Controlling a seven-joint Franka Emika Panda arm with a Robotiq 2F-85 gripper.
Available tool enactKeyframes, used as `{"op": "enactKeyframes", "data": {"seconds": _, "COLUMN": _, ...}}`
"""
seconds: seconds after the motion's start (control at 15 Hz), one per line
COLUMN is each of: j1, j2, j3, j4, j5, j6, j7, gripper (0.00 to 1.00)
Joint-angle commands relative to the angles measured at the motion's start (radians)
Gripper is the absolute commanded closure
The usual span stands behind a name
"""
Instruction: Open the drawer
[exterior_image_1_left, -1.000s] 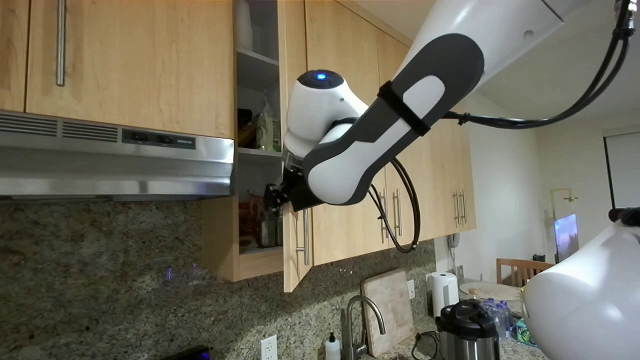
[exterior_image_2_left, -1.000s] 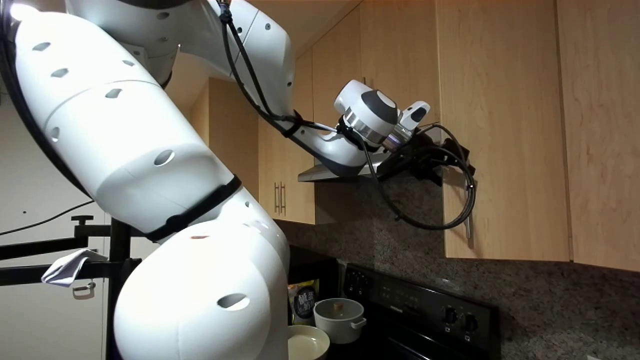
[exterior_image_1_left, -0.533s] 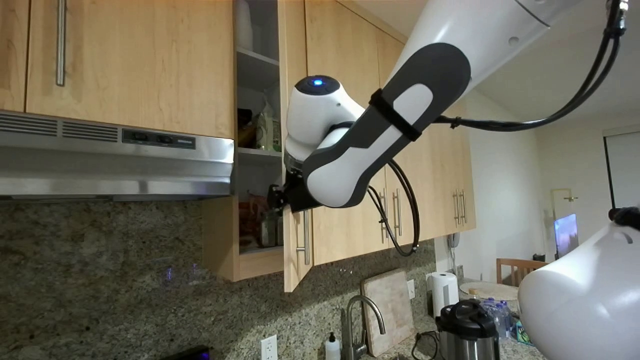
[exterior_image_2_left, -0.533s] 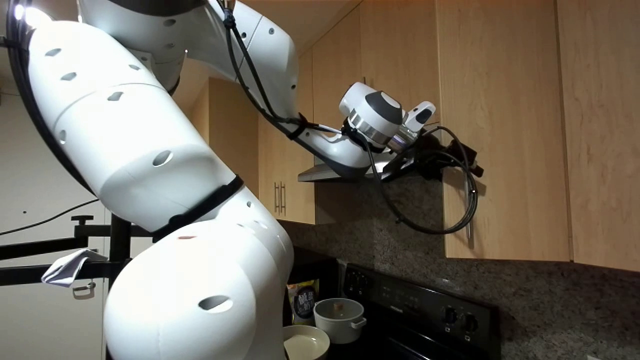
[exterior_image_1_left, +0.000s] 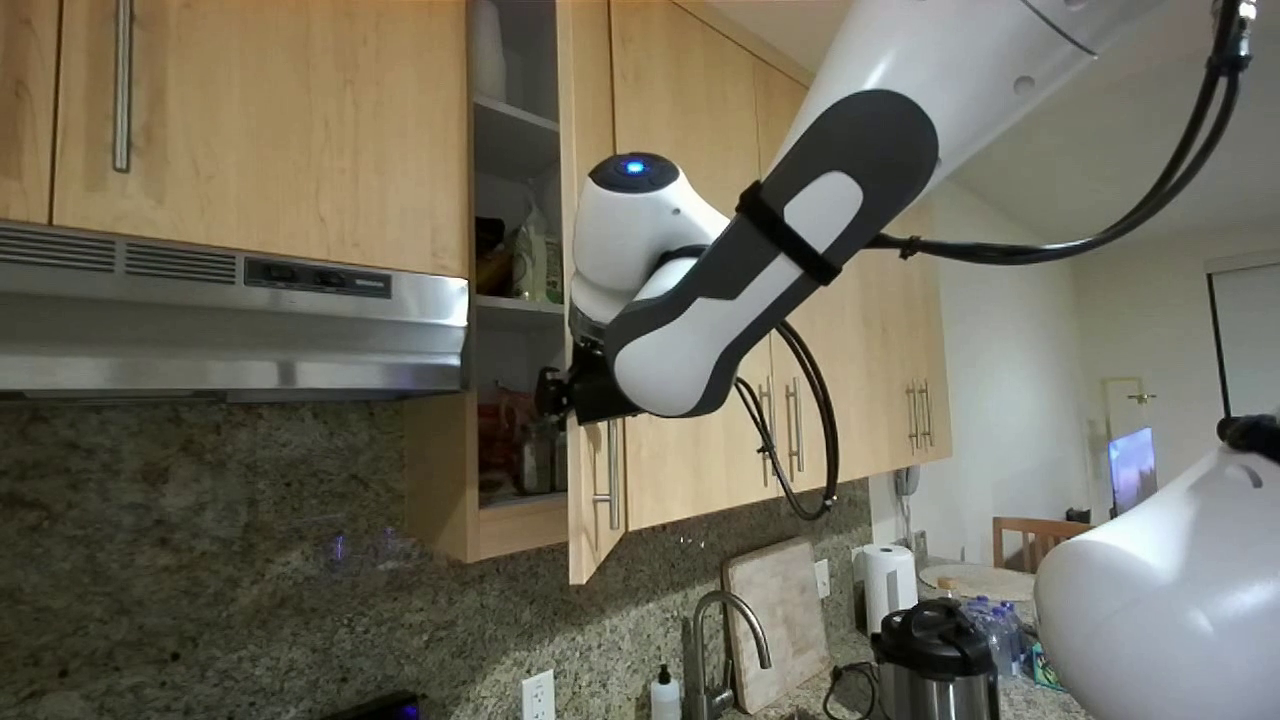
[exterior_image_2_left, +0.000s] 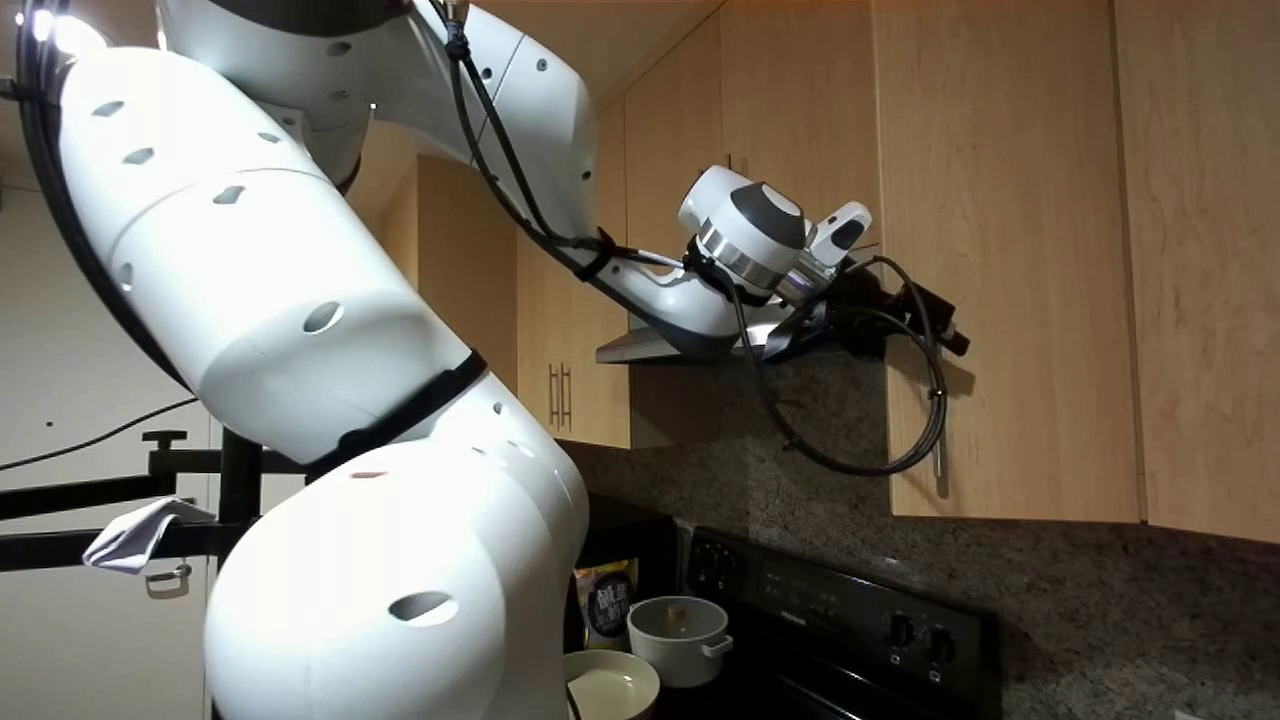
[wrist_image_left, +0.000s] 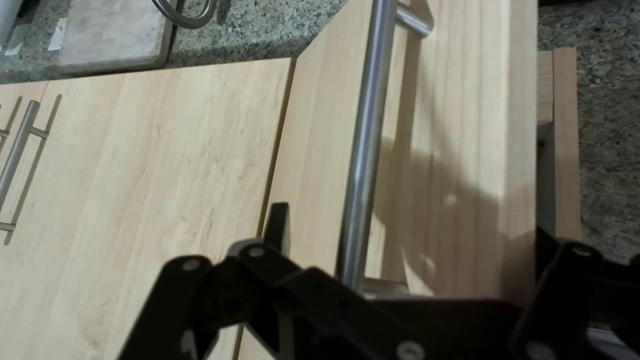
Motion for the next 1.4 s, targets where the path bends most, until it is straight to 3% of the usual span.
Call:
{"op": "enactKeyframes", "data": {"seconds": 0.0, "j1": 0.007, "j2": -0.057, "j3": -0.032, "j4": -0.053, "j5": 0.004, "j6": 0.036, "j7": 0.031, "gripper": 0.0}}
{"op": "enactKeyframes", "data": {"seconds": 0.6, "j1": 0.061, "j2": -0.145, "j3": -0.122, "j4": -0.165, "j5": 0.015, "j6": 0.051, "j7": 0.03, "gripper": 0.0}}
{"op": "enactKeyframes", "data": {"seconds": 1.13, "j1": 0.125, "j2": -0.229, "j3": -0.288, "j4": -0.313, "j5": 0.034, "j6": 0.175, "j7": -0.12, "gripper": 0.0}}
{"op": "enactKeyframes", "data": {"seconds": 1.33, "j1": 0.147, "j2": -0.181, "j3": -0.381, "j4": -0.273, "j5": -0.059, "j6": 0.163, "j7": -0.104, "gripper": 0.0}}
